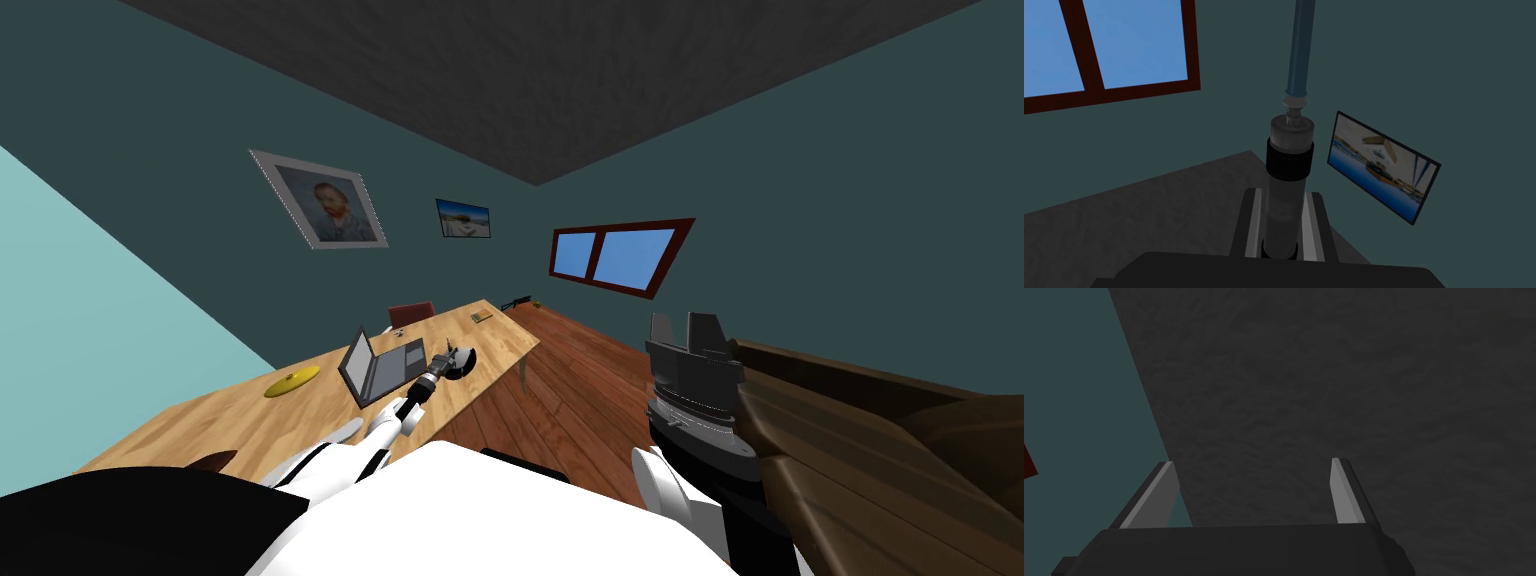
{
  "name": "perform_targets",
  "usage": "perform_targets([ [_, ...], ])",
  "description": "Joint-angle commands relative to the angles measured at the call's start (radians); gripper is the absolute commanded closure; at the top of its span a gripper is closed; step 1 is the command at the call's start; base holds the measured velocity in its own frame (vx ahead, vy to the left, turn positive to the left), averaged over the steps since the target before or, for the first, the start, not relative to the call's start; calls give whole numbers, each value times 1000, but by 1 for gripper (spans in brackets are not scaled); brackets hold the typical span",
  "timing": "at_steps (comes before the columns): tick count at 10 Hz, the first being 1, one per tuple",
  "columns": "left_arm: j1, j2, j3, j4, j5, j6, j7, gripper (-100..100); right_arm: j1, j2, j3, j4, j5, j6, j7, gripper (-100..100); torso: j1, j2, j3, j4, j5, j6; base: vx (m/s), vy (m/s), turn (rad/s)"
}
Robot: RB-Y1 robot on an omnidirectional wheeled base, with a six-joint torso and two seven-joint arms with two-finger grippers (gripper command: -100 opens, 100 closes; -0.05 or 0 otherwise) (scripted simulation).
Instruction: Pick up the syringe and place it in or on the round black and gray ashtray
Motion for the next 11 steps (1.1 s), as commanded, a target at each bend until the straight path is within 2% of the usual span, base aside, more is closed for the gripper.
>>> perform_targets([
  [1, -16, 30, -27, 22, 24, -4, 14, 100, 0, 0, 0, 0, 0, 0, 0, 0, 0, 0, 0, 0, 0, 0, -1, -5, -67],
  [2, -27, 50, -45, 37, 40, -6, 23, 100, 0, 0, 0, 0, 0, 0, 0, 0, 0, 0, 0, 0, 0, 0, 1, -2, -75],
  [3, -27, 50, -45, 37, 40, -6, 23, 100, 0, 0, 0, 0, 0, 0, 0, 0, 0, 0, 0, 0, 0, 0, 4, 4, -25],
  [4, -44, 81, -73, 59, 64, -8, 37, 100, 0, 0, 0, 0, 0, 0, 0, 0, 0, 0, 0, 0, 0, -1, 16, 15, -67],
  [5, -32, 66, -60, 42, 52, -5, 31, 100, 0, 0, 0, 0, 0, 0, 0, 0, 1, -1, 0, 0, 0, 0, 11, 14, -21],
  [6, -34, 69, -62, 41, 54, -4, 34, -100, 0, 0, 0, 0, 0, 0, 0, 0, 1, 0, 0, 0, 0, -1, 0, 0, 0],
  [10, -34, 69, -62, 41, 54, -4, 33, -100, 0, 0, 0, 0, 0, 0, 0, 0, 0, 0, 0, 0, 0, -1, 0, 0, 0],
  [11, -34, 69, -62, 41, 54, -4, 33, 0, 0, 0, 0, 0, 0, 0, 0, 0, 0, 0, 0, 0, 0, -1, 0, 0, 0],
])
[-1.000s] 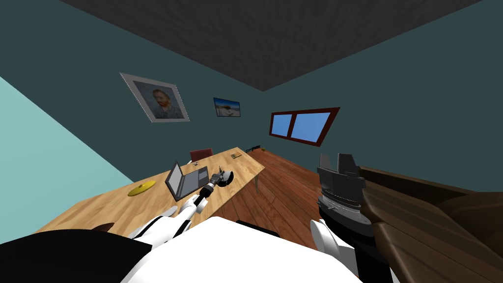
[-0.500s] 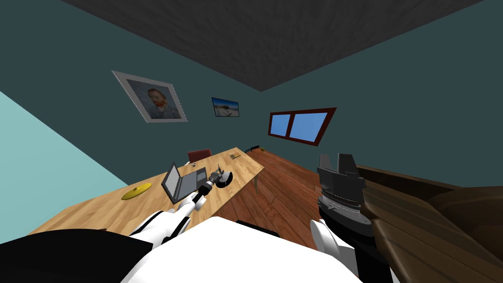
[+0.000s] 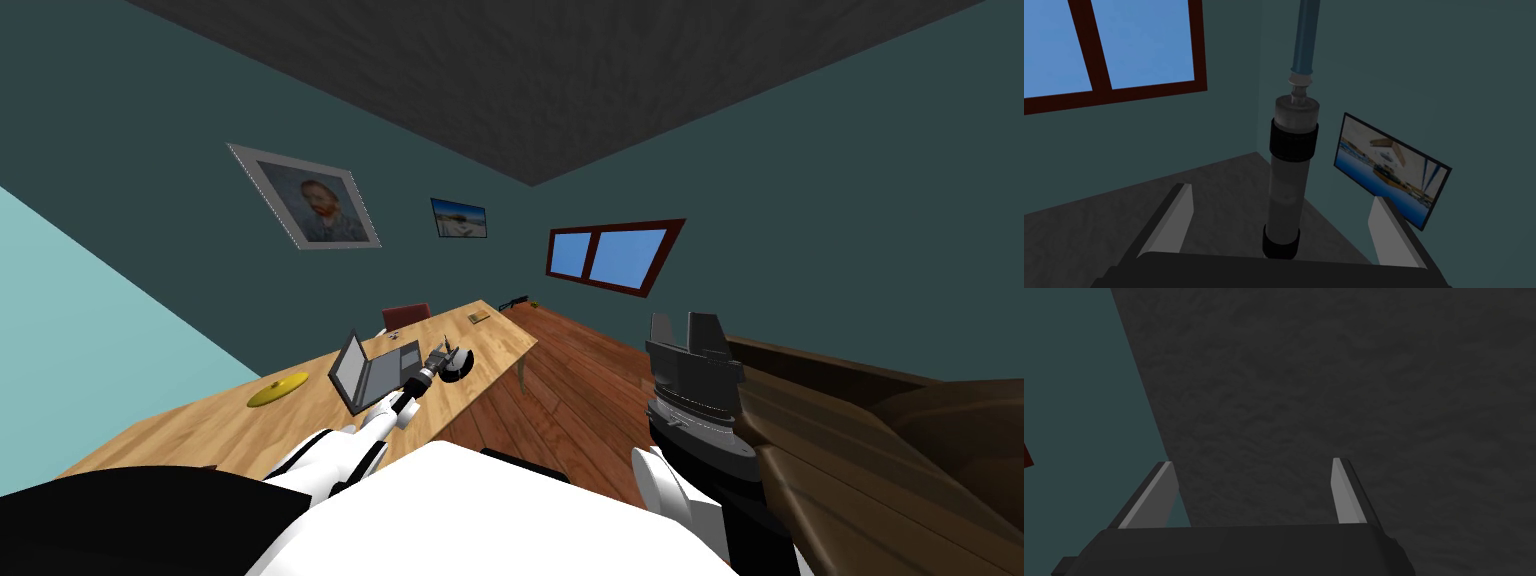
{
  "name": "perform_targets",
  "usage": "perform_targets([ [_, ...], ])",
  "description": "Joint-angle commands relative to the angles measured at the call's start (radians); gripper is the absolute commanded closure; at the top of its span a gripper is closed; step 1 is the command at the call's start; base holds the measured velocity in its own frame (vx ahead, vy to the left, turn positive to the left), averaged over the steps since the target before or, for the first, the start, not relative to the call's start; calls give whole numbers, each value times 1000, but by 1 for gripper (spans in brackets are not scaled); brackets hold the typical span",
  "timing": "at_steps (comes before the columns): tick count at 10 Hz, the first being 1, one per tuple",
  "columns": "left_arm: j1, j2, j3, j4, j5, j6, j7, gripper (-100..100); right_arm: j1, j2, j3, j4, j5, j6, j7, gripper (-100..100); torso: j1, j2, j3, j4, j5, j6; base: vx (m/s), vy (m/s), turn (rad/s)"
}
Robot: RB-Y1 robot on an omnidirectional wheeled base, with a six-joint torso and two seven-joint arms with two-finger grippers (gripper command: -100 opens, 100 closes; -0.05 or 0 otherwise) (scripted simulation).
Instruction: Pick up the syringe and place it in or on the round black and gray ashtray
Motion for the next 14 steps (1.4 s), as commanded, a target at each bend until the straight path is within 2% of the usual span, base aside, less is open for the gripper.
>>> perform_targets([
  [1, -28, 37, -6, -7, -3, 33, 40, -100, 0, 0, 0, 0, 0, 0, 0, 0, 0, 0, 0, 0, 0, 0, -57, -34, -50],
  [3, -56, 75, -12, -14, -7, 67, 81, -100, 0, 0, 0, 0, 0, 0, 0, 0, -4, 5, 3, 1, -1, 0, -110, -72, -35],
  [5, -56, 75, -12, -14, -7, 67, 81, -100, 0, 0, 0, 0, 0, 0, 0, 0, -4, 6, 4, 1, -1, 0, -58, -32, -9],
  [7, -84, 112, -17, -21, -10, 100, 121, -100, 0, 0, 0, 0, 0, 0, 0, 0, -2, 3, 2, 1, 0, 0, -48, -35, -32],
  [10, -89, 112, -18, -8, -10, 91, 119, -100, 0, 0, 0, 0, 0, 0, 0, 0, -1, 2, 1, 0, 0, 0, -24, -15, 0],
  [11, -88, 112, -17, -11, -10, 94, 120, 0, 0, 0, 0, 0, 0, 0, 0, 0, 0, 1, 1, 0, 0, 0, 0, 0, 0],
  [14, -88, 112, -17, -10, -10, 94, 120, 0, 0, 0, 0, 0, 0, 0, 0, 0, 0, 0, 0, 0, 0, 0, 0, 0, 0],
])
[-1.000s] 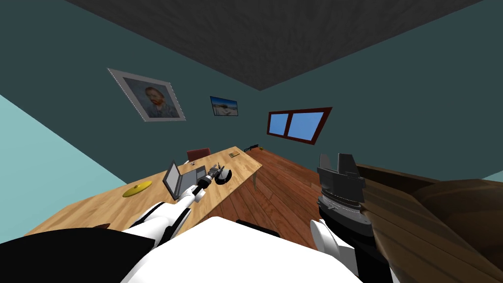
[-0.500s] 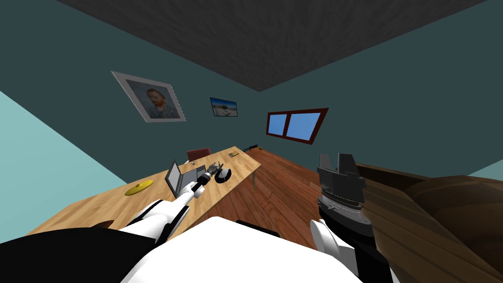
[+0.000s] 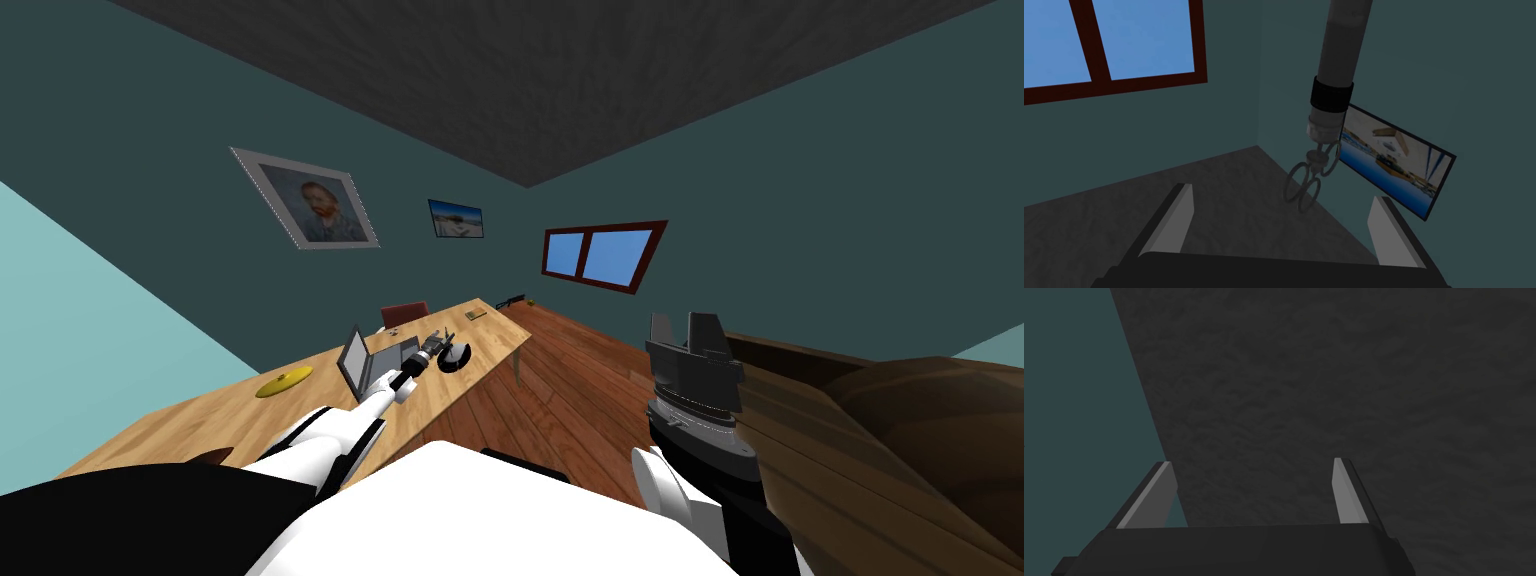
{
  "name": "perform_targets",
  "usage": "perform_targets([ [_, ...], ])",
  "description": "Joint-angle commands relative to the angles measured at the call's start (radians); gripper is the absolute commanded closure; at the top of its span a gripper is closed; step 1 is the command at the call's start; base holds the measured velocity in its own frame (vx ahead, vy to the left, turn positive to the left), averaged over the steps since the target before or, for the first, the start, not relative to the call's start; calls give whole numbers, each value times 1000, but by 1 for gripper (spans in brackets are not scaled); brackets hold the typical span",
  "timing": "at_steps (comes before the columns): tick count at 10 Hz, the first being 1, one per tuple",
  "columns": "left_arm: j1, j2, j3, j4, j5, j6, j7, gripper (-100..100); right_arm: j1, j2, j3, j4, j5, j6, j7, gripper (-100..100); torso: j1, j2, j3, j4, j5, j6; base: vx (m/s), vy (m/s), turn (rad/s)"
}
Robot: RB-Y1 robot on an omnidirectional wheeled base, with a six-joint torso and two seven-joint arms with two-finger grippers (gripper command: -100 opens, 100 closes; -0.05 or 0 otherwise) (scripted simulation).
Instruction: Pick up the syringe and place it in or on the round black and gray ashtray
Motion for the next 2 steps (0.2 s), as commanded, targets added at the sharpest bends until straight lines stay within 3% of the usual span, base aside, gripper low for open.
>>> perform_targets([
  [1, 0, 0, 0, 0, 0, 0, 0, 0, 0, 0, 0, 0, 0, 0, 0, 0, 0, 0, 0, 0, 0, 0, 0, 0, 0],
  [2, 0, 0, 0, 0, 0, 0, 0, 0, 0, 0, 0, 0, 0, 0, 0, 0, 0, 0, 0, 0, 0, 0, 0, 0, 0],
])
